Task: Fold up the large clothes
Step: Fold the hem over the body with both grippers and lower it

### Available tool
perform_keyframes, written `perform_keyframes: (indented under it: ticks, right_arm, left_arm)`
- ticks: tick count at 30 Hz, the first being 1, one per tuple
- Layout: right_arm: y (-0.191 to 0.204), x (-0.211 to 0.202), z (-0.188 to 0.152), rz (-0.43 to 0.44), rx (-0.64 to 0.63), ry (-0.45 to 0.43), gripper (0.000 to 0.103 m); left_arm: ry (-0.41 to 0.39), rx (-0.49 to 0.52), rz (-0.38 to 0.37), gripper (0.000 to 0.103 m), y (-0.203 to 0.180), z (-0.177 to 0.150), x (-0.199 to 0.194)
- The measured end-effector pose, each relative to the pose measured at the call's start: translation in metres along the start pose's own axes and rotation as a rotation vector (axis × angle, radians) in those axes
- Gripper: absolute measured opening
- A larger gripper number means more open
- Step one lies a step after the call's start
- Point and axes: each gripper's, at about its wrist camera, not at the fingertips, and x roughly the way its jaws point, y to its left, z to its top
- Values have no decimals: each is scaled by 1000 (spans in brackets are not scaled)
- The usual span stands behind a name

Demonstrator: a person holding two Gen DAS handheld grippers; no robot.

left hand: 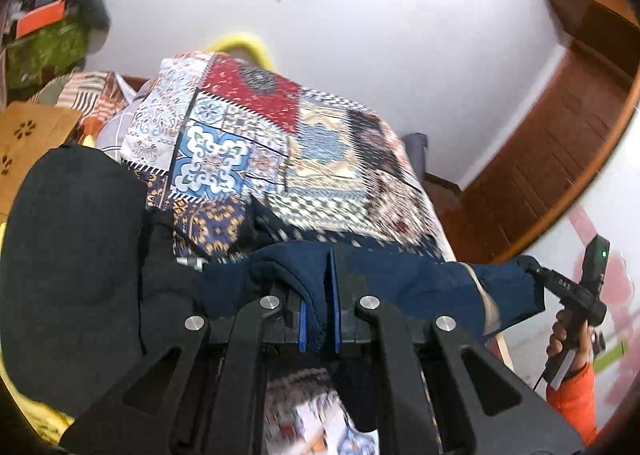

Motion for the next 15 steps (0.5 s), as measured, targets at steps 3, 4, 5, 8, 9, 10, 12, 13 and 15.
perform_keyframes:
  ticks: [3,4,5,8,9,10,12,13,15]
  right_arm:
    - [-6,37,15,-10,29,27,7]
    - [-9,47,17,-13,35,43,7]
    - [-11,63,19,-20,43,63,7]
    - [-20,93,19,-18,81,107,7]
    - [-24,105,18,-22,93,131,7]
    - [-27,116,14,-34,93,156,7]
    - [-29,133,10,-55,79,198,8]
    - [-30,140,7,-69,68,217,8]
    - [-32,152,1,-86,59,260,9]
  left_arm:
    - [38,-35,52,8,16,13,40]
    - [50,-37,70,8,19,14,49]
    - [66,-37,95,8,24,14,62]
    - [136,-30,156,9,38,9,99]
    - [162,-31,171,9,43,6,110]
    - [185,-30,183,9,46,2,120]
    - [216,-19,199,10,50,-4,134]
    - [229,-12,204,12,51,-8,139]
    - [250,8,211,12,51,-13,146]
